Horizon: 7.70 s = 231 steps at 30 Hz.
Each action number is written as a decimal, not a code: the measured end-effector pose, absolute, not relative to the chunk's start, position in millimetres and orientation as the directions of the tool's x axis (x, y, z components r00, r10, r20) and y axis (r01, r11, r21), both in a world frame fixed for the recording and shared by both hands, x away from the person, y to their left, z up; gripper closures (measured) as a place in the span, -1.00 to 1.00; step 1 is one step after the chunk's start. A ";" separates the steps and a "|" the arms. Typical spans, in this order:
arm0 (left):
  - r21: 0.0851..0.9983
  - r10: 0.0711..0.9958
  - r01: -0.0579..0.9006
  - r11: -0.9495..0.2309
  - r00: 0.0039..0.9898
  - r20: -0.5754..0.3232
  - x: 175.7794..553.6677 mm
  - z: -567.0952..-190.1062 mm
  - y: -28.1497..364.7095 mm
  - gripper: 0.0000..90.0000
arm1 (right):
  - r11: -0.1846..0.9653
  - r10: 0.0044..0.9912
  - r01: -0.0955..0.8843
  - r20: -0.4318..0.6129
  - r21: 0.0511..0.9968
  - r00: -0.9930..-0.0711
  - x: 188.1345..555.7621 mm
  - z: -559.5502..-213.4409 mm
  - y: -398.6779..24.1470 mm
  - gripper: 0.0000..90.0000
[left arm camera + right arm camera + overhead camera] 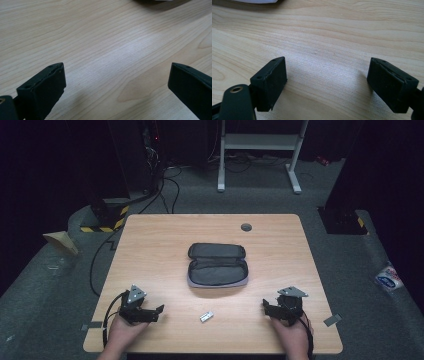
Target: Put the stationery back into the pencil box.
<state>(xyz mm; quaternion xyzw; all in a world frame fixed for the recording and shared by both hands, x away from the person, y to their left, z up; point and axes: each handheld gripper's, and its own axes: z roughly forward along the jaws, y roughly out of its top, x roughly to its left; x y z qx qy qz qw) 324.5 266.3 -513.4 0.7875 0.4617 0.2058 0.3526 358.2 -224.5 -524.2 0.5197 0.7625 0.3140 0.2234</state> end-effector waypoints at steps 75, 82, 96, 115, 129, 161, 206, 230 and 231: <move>0.743 0.643 0.438 -0.506 0.766 -0.013 309.5 -525.5 127.9 -0.41 | 0.264 0.933 0.652 -0.015 0.710 -0.361 358.0 -524.2 -224.4 -0.65; 0.759 0.647 0.417 -0.500 0.762 0.007 307.1 -526.5 129.6 -0.11 | 0.265 0.933 0.652 -0.016 0.711 -0.361 357.9 -524.2 -224.3 -0.65; 0.770 0.609 0.380 -0.512 0.793 0.014 304.6 -526.2 128.2 0.60 | 0.264 0.933 0.653 -0.016 0.710 -0.360 357.7 -524.2 -224.1 -0.65; 0.771 0.618 0.416 -0.482 0.785 -0.037 306.4 -526.0 133.3 0.63 | 0.264 0.933 0.652 -0.016 0.710 -0.360 357.7 -524.2 -224.1 -0.64; 0.802 0.635 0.420 -0.424 0.770 -0.067 305.1 -524.7 140.1 0.63 | 0.261 0.934 0.655 -0.012 0.710 -0.358 357.1 -524.1 -224.2 -0.64; 0.843 0.687 0.408 -0.349 0.724 -0.066 305.8 -500.2 182.6 0.63 | 0.261 0.933 0.654 -0.013 0.710 -0.359 356.7 -524.1 -224.3 -0.64; 0.966 0.747 0.196 -0.171 0.664 -0.003 293.3 -466.5 220.3 0.63 | 0.261 0.933 0.654 -0.013 0.710 -0.359 356.7 -524.1 -224.3 -0.64; 0.965 0.741 0.202 -0.165 0.672 -0.015 299.1 -463.6 215.3 0.63 | 0.262 0.933 0.654 -0.014 0.710 -0.359 356.7 -524.1 -224.3 -0.64; 0.965 0.741 0.202 -0.165 0.672 -0.015 299.1 -463.6 215.3 0.63 | 0.262 0.933 0.654 -0.014 0.710 -0.359 356.7 -524.1 -224.3 -0.64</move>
